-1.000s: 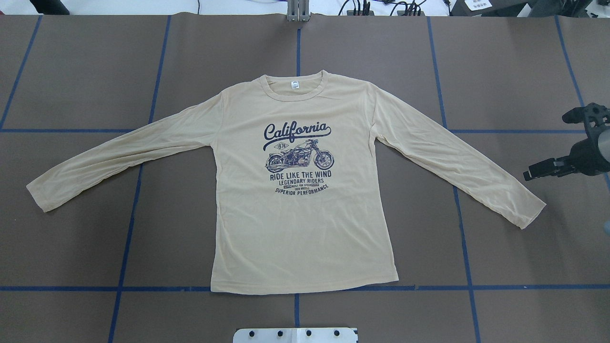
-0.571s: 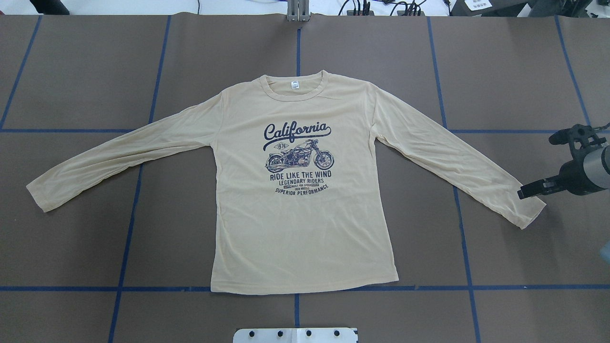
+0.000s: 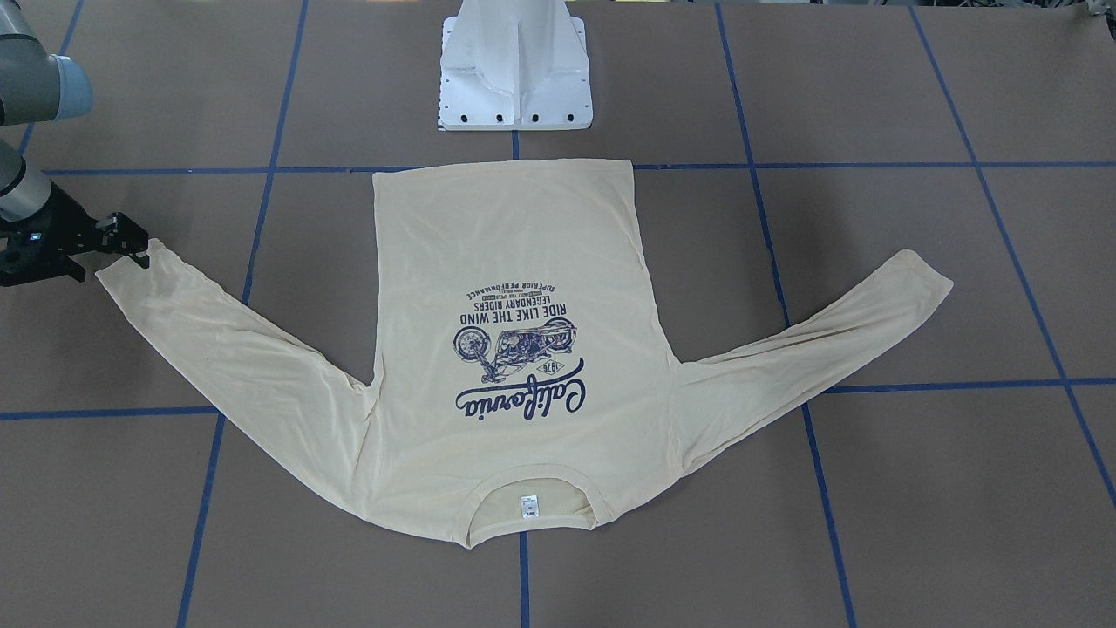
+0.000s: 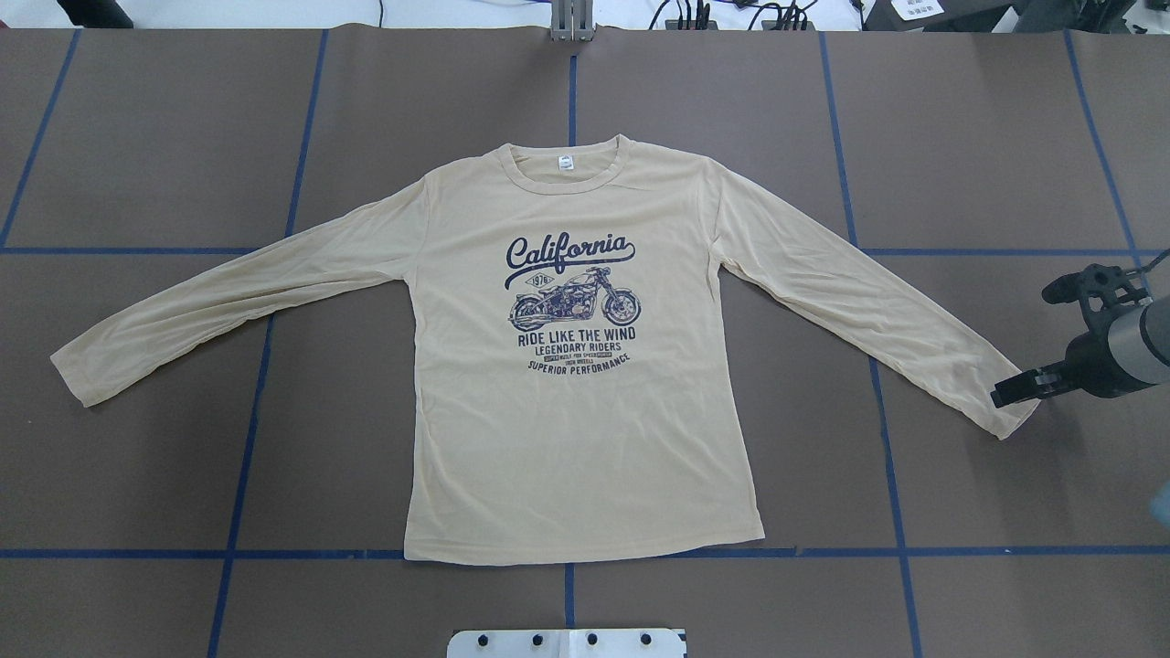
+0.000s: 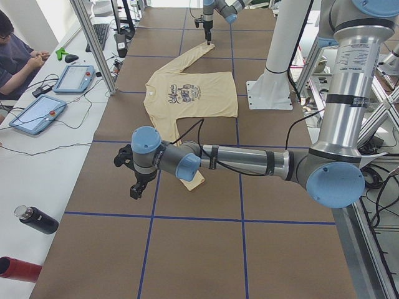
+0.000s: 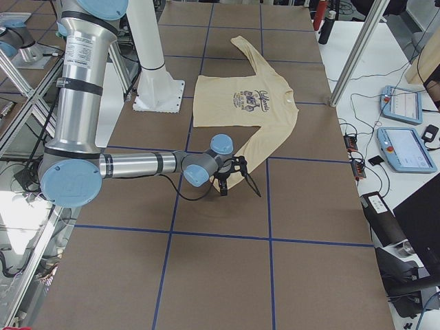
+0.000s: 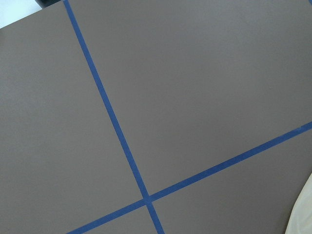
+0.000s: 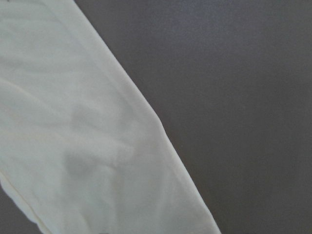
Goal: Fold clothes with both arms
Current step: 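Lower the right gripper to the cuff of the sleeve nearest it and grasp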
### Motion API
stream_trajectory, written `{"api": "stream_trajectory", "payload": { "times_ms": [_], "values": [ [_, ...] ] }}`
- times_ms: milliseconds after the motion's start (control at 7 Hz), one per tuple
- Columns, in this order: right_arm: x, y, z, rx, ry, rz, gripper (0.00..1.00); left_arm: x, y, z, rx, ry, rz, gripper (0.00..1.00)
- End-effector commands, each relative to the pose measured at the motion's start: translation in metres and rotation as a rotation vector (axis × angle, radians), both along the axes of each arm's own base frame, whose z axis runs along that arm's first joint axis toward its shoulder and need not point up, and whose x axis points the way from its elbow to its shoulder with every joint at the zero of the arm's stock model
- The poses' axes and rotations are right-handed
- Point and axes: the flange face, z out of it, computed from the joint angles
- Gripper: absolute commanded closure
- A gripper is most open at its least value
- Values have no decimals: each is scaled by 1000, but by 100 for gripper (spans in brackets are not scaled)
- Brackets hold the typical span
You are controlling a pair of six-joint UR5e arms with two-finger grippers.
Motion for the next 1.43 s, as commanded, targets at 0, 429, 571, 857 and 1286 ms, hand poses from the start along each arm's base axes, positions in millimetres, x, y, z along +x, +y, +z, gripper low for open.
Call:
{"api": "stream_trajectory", "payload": {
  "times_ms": [0, 429, 571, 857, 1286],
  "values": [
    [-4, 2, 3, -7, 3, -11, 17, 0, 0, 1, -1, 0, 0, 0],
    [-6, -1, 2, -18, 13, -13, 61, -1, 0, 4, -8, -1, -1, 0],
    [-7, -2, -1, -19, 12, -14, 71, 0, 0, 5, -10, -1, 1, 0],
    [-6, -3, -9, -7, 1, -11, 84, 0, 0, 7, -14, -2, 1, 0],
    [0, -10, -23, 16, -21, 11, 100, 0, 0, 6, -13, -1, 0, 0]
  ]
}}
